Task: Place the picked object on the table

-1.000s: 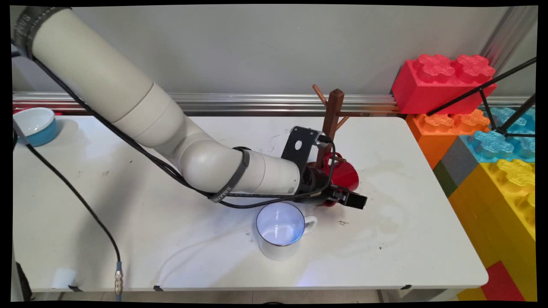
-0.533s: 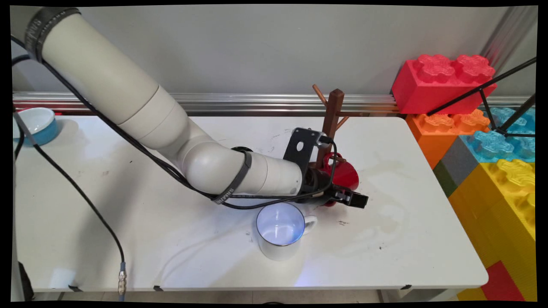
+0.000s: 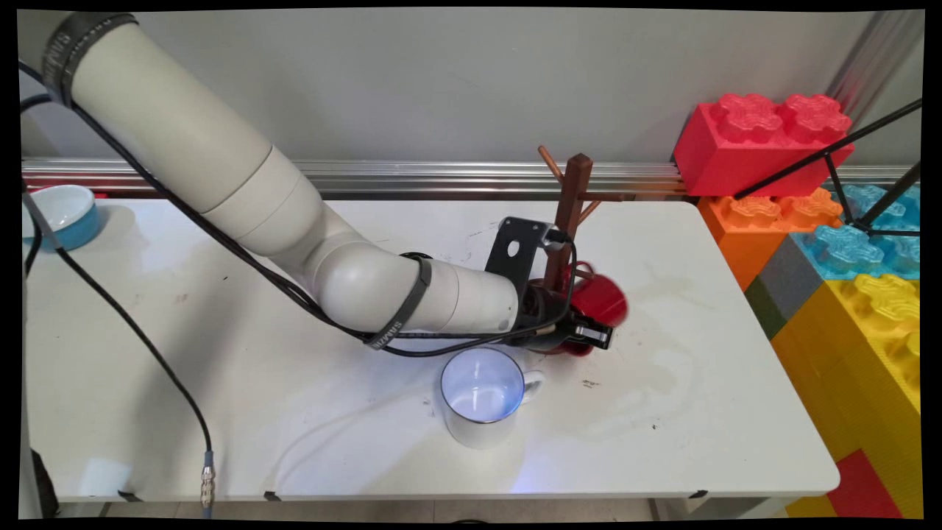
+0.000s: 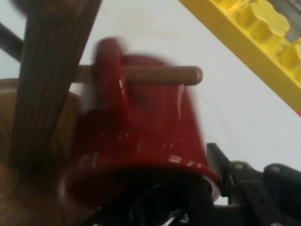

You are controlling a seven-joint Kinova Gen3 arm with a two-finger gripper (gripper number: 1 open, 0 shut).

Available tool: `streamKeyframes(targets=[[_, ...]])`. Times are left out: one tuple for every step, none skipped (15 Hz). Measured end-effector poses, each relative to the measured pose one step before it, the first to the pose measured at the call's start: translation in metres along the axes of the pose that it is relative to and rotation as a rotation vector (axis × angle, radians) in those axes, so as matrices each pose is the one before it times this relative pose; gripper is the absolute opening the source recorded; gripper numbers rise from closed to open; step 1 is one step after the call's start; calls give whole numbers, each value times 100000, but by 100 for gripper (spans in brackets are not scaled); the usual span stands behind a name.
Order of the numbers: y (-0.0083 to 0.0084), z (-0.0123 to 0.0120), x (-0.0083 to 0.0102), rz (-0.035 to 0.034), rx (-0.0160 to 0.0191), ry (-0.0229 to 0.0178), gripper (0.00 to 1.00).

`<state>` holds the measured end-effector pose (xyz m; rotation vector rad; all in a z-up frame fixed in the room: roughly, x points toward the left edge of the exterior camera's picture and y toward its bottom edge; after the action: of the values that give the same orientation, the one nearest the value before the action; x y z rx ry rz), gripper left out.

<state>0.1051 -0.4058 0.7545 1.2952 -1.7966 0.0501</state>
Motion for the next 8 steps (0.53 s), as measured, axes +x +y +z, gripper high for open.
streamKeyframes(targets=[[-56, -65, -1, -242, 184, 72, 0], [-37, -46, -28, -195, 110, -73, 0], [-40, -63, -4, -209, 81, -22, 0], [-50, -80, -2, -224, 117, -2, 0], [-29, -102, 12, -209, 10, 23, 0], [-21, -107, 32, -174, -8, 95, 0], [5, -68, 32, -96, -80, 80, 0], [37, -104, 67, -78, -198, 90, 0]])
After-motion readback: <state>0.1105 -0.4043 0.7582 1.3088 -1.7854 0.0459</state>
